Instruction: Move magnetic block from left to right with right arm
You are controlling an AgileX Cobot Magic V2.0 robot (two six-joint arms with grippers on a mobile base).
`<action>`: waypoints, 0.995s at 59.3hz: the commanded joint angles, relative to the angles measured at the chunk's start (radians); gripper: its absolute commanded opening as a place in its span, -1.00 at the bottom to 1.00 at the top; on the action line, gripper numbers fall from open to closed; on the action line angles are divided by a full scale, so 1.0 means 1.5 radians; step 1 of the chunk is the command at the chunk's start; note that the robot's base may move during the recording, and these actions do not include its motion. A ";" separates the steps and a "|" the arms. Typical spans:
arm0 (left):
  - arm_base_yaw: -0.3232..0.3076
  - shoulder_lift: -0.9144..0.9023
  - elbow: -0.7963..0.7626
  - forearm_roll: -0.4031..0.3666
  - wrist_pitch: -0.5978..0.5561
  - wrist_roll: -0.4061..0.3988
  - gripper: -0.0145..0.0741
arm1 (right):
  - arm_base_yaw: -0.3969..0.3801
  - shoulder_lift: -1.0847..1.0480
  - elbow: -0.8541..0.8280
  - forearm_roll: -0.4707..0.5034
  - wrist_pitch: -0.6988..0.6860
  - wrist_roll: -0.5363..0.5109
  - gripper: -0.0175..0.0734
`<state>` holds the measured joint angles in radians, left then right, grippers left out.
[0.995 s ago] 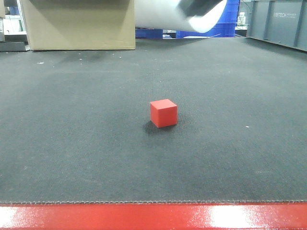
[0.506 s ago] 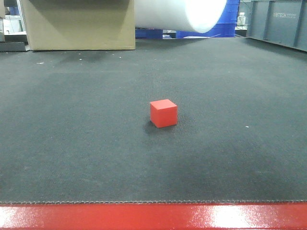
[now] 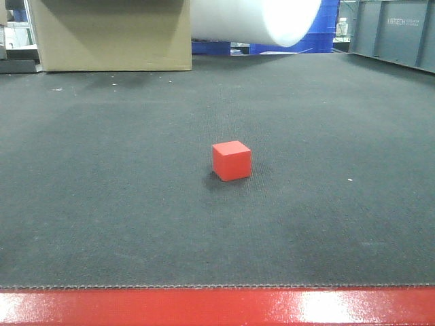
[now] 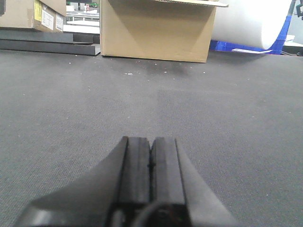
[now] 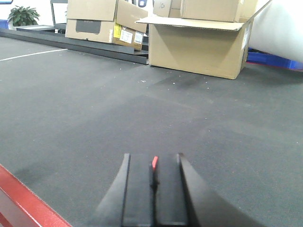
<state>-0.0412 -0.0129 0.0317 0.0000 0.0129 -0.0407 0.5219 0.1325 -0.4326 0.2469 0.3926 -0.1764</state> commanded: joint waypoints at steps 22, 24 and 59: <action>0.000 -0.007 0.007 0.000 -0.059 -0.004 -0.94 | -0.032 0.007 0.007 -0.047 -0.103 0.024 -0.47; 0.000 -0.007 0.007 0.000 -0.059 -0.004 -0.94 | -0.054 0.007 0.015 -0.058 -0.111 0.046 -0.47; 0.000 -0.007 0.007 0.000 -0.059 -0.004 -0.94 | -0.394 -0.084 0.239 -0.114 -0.282 0.099 -0.47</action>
<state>-0.0412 -0.0129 0.0317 0.0000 0.0129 -0.0407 -0.0594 0.0164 -0.0820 0.0885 0.1043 -0.0286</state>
